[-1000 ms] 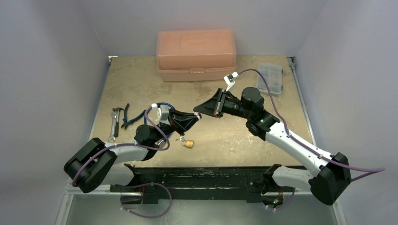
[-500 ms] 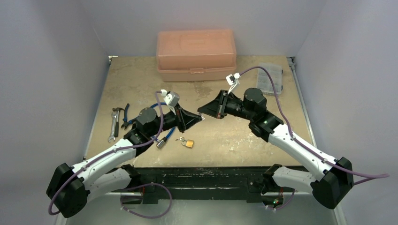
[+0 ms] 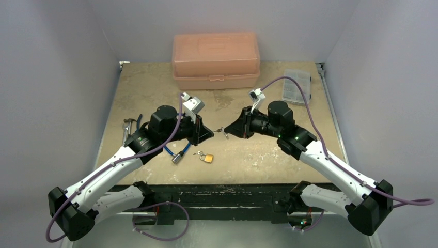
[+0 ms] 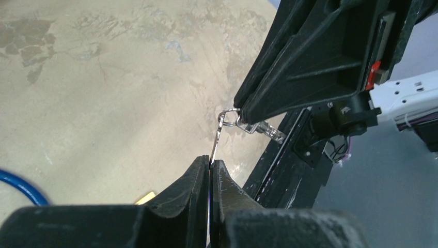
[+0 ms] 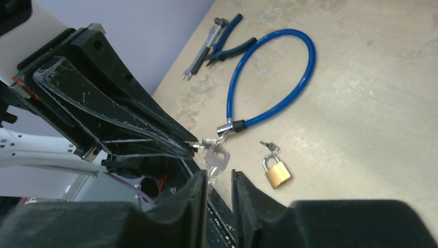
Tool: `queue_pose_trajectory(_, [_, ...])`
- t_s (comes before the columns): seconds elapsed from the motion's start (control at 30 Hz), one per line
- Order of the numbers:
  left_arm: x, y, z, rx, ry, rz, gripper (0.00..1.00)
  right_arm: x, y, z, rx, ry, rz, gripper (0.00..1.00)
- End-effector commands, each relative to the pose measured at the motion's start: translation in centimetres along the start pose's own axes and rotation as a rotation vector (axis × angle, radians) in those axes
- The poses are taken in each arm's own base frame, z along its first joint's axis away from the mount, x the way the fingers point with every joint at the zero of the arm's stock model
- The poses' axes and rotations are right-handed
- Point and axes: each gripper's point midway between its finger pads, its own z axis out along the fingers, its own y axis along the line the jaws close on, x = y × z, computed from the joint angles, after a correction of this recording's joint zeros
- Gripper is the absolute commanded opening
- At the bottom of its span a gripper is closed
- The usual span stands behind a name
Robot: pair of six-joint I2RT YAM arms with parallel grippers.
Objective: Unlock with the key
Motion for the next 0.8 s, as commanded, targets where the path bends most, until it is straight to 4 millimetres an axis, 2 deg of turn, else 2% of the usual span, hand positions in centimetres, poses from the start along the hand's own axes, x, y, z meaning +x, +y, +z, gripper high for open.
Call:
queue_pose_trajectory(0.0, [0.7,0.6,-0.8,-0.03,0.047,0.045,0.0,0.3,-1.6,-0.8,0.072,-0.005,-0.071,0.41])
queue_pose_trajectory(0.1, [1.3,0.7,-0.6,-0.025,0.068,0.051,0.0,0.0,-1.9,-1.0,0.093,-0.007,-0.105,0.69])
queue_pose_trajectory(0.13, [1.4,0.6,-0.5,-0.017,0.074,0.056,0.0,-0.2,-1.9,-1.2,0.097,-0.01,-0.123,0.72])
queue_pose_trajectory(0.27, [1.6,0.3,-0.6,0.007,0.089,0.08,0.0,-0.7,-1.2,-1.7,0.061,-0.043,-0.195,0.77])
queue_pose_trajectory(0.43, [2.4,-0.5,-0.7,0.067,0.15,0.108,0.0,0.0,1.1,-2.3,-0.139,-0.144,-0.358,0.82])
queue_pose_trajectory(0.5, [2.5,-0.8,-0.8,0.086,0.162,0.107,0.0,0.5,1.1,-2.3,-0.173,-0.156,-0.41,0.82])
queue_pose_trajectory(0.57, [2.6,-1.2,-0.9,0.104,0.168,0.101,0.0,0.8,2.1,-2.3,-0.249,-0.171,-0.436,0.82])
queue_pose_trajectory(0.77, [2.6,-1.5,-1.3,0.108,0.178,0.078,0.0,2.2,3.9,-1.6,-0.424,-0.156,-0.435,0.77])
